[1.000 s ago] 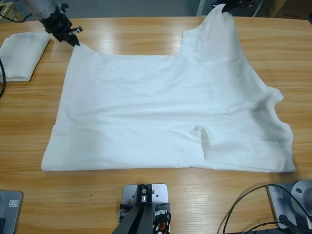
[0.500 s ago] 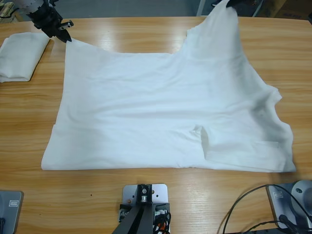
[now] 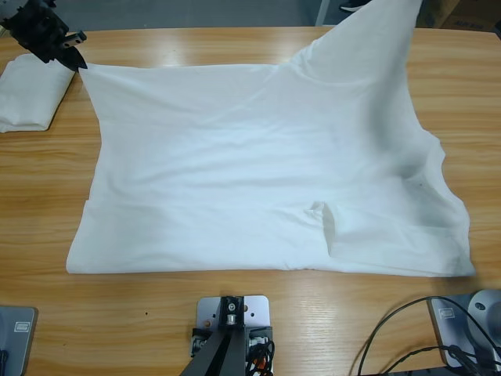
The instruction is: Fold clothes
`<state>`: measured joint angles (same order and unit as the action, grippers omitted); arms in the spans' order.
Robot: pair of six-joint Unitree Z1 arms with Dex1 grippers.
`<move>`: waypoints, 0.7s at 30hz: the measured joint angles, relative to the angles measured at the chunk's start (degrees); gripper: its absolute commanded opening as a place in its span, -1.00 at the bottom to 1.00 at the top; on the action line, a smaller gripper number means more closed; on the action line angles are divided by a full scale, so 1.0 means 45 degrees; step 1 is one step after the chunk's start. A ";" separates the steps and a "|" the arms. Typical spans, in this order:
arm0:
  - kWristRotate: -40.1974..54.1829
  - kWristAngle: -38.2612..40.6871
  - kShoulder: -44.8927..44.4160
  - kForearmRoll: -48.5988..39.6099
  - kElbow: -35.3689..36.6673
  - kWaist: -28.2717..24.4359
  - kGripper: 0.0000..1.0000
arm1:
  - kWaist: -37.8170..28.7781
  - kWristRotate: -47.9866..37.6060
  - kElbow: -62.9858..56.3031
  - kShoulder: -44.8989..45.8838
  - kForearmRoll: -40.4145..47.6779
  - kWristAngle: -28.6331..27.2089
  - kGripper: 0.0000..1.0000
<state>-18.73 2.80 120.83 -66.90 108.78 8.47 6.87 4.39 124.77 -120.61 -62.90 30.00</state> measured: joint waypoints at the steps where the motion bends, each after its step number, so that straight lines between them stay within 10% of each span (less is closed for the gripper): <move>1: 0.0000 0.0000 -0.0100 0.0000 -0.0126 0.0002 -1.00 | -0.0013 -0.0072 -0.0480 0.0281 -0.0038 0.0000 -1.00; 21: 0.0000 0.0185 -0.1924 0.0290 -0.3784 0.0586 -1.00 | -0.0880 -0.0782 -0.7105 0.5002 -0.1587 -0.0633 -1.00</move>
<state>-18.73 3.64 112.17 -65.60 91.75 11.11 2.91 0.87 92.80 -98.10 -70.04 27.15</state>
